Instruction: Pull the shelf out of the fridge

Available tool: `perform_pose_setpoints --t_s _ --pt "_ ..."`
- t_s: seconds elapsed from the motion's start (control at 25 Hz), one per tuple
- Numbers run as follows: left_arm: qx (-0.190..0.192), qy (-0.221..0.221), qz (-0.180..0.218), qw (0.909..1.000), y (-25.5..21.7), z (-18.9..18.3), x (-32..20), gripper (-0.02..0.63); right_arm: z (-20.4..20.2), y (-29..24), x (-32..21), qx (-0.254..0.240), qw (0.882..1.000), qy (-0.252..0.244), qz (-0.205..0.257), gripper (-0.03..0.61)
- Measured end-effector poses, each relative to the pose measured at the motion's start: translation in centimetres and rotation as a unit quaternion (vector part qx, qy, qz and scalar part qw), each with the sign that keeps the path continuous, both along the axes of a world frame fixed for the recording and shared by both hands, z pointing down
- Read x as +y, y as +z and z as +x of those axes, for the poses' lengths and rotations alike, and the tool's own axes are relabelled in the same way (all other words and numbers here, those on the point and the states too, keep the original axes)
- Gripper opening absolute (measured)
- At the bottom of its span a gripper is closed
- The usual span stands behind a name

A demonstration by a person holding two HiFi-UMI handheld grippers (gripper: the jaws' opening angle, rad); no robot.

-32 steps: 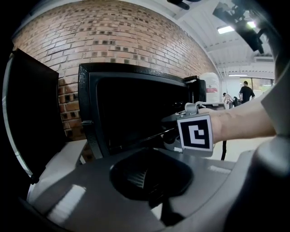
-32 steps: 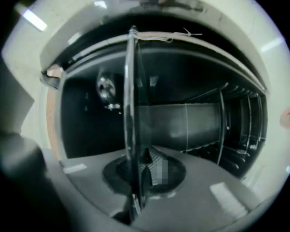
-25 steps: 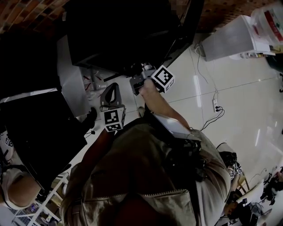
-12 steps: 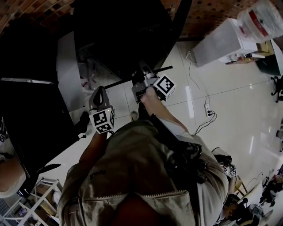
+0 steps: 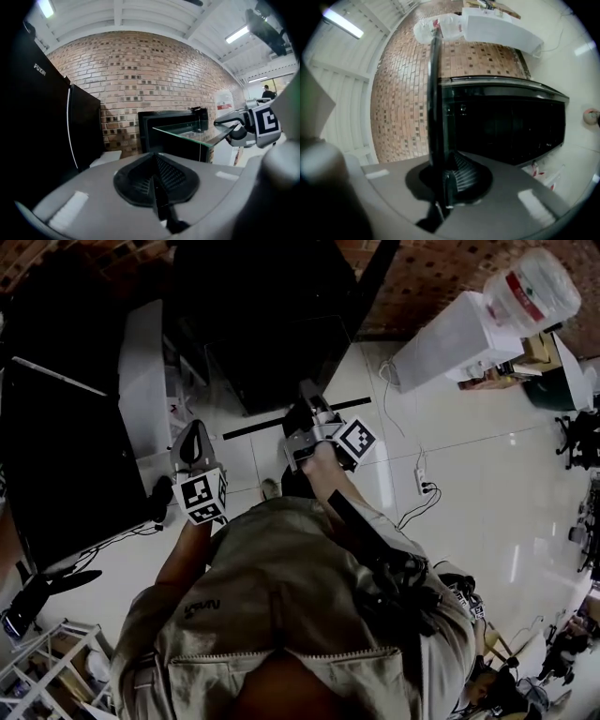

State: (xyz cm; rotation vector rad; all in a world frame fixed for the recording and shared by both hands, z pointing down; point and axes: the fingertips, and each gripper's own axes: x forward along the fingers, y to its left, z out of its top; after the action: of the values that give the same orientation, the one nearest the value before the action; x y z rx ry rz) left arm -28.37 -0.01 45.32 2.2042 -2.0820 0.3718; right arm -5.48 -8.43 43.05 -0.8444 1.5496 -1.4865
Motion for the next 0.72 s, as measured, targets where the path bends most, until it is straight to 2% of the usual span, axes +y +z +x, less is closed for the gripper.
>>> perform_pose_setpoints --t_s 0.32,0.72 --pt "0.01 -0.019 0.036 0.9991 -5.1 0.7 2.4 0.006 3.7 -4.6 4.3 0.003 1.0 0.009 0.009 0.011" --pt "0.0 -0.047 0.051 0.9976 -9.0 5.8 4.8 0.006 7.8 -6.2 7.0 -0.012 1.0 -0.023 0.004 0.011"
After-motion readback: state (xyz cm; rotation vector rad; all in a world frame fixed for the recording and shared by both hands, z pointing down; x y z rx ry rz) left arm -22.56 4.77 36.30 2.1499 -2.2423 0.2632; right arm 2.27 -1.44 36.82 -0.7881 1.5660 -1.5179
